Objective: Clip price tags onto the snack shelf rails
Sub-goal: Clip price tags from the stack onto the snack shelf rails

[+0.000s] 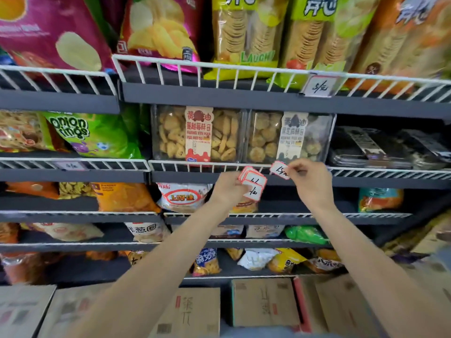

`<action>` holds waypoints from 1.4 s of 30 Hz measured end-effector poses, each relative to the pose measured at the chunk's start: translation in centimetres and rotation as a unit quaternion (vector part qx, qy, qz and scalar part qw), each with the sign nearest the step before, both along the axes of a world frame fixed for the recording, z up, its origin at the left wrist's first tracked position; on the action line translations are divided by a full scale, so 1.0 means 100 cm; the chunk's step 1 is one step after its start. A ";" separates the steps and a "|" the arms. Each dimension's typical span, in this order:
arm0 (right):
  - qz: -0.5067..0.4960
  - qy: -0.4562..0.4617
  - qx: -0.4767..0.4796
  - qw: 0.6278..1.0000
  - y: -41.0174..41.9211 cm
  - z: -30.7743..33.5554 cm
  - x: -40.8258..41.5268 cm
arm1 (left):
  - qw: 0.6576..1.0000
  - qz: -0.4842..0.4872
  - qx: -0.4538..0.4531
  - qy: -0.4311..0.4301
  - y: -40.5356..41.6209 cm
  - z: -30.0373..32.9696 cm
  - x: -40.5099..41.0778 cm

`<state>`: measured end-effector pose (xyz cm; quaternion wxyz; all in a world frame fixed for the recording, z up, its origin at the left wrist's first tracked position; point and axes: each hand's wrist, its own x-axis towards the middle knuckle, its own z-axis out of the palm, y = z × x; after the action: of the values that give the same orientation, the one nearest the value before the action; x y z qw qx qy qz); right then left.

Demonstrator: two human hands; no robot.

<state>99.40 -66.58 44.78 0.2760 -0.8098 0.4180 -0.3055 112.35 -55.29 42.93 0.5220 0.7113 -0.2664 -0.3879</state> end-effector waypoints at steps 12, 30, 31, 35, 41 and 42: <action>-0.033 0.114 -0.106 0.987 -0.082 -0.011 -0.059 | 0.997 -0.081 0.011 0.000 -0.102 -0.008 -0.061; 0.072 0.085 -0.170 0.979 -0.112 -0.010 -0.072 | 0.979 -0.143 0.041 -0.137 -0.118 -0.012 -0.079; 0.075 0.096 -0.175 0.977 -0.112 -0.010 -0.071 | 0.978 -0.148 0.041 -0.142 -0.117 -0.012 -0.079; 0.073 0.132 -0.184 0.971 -0.111 -0.014 -0.070 | 0.967 -0.170 0.048 -0.186 -0.112 -0.011 -0.076; 0.060 0.192 -0.249 0.947 -0.107 -0.018 -0.067 | 0.969 -0.188 0.047 -0.151 -0.109 -0.008 -0.072; 0.062 0.203 -0.271 0.939 -0.107 -0.018 -0.066 | 0.978 -0.179 0.040 -0.102 -0.109 -0.008 -0.071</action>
<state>92.84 -77.28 42.95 -0.0263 -0.9231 0.3154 -0.2184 105.22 -66.14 42.15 0.3854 0.7081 -0.4255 -0.4112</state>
